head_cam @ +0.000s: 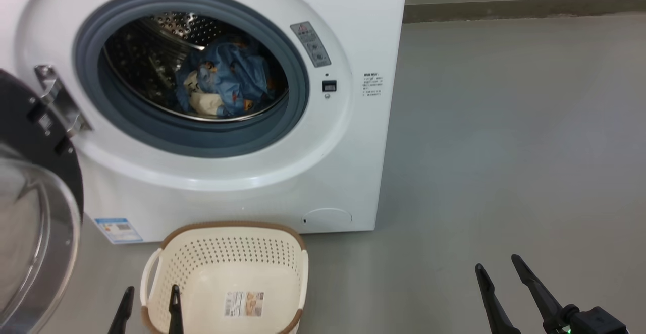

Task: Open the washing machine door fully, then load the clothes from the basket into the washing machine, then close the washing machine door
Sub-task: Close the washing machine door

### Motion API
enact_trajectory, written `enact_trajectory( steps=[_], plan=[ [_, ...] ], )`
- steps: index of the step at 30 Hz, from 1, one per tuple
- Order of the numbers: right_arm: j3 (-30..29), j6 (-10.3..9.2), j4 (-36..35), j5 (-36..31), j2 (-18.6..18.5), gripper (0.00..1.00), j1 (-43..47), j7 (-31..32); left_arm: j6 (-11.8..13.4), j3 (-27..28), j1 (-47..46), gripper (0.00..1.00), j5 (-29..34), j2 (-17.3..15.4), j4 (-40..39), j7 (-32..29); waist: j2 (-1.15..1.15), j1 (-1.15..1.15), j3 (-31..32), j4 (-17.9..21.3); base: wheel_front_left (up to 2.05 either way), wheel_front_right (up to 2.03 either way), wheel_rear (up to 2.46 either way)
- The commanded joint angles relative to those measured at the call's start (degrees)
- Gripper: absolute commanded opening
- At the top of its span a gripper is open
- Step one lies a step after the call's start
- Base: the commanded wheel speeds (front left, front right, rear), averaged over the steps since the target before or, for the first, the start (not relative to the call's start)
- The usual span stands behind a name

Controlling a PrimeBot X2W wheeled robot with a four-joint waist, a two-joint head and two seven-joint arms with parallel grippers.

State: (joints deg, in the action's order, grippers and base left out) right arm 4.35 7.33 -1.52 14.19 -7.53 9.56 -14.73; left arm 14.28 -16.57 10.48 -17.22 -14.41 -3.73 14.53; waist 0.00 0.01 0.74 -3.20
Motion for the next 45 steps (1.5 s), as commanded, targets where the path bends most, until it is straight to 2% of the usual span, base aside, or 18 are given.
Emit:
enact_trajectory(
  steps=[1, 11, 32, 41, 45],
  plan=[
    [0.69, 0.16, -1.21, -0.16, -0.56, 1.00, -0.98, -0.27, -0.46, 1.85, -1.96, 1.00, 0.48, -0.71, -0.70, 0.47, 0.00, -0.01, -0.01, -0.26, -1.58, 1.58, 0.00],
    [0.32, 0.16, -1.34, -0.17, -0.37, 1.00, -0.86, -0.27, -0.57, 1.80, -1.82, 1.00, 0.89, -0.75, -0.88, 0.47, 0.00, -0.01, -0.14, -0.94, -0.90, 0.90, 0.00],
    [-0.73, 0.16, -1.33, -0.54, -0.08, 1.00, -0.70, -0.27, -0.29, 0.71, -2.10, 1.00, 1.67, -0.88, -0.95, 0.47, 0.00, -0.01, -0.36, -1.18, -0.01, 0.01, 0.00],
    [-1.74, 0.16, -1.47, -0.78, 0.05, 1.00, -0.32, -0.27, -0.26, 0.47, -2.41, 1.00, 1.60, -1.06, -0.89, 0.46, 0.00, -0.01, -0.52, -2.56, 0.00, 0.00, 0.00],
    [-2.66, 0.16, -1.53, -0.95, -0.18, 1.00, -0.25, -0.27, 0.02, 0.71, -3.19, 1.00, 1.69, -1.02, -1.07, 0.46, 0.00, -0.01, -1.42, -5.18, 0.00, 0.00, 0.00]
  ],
)
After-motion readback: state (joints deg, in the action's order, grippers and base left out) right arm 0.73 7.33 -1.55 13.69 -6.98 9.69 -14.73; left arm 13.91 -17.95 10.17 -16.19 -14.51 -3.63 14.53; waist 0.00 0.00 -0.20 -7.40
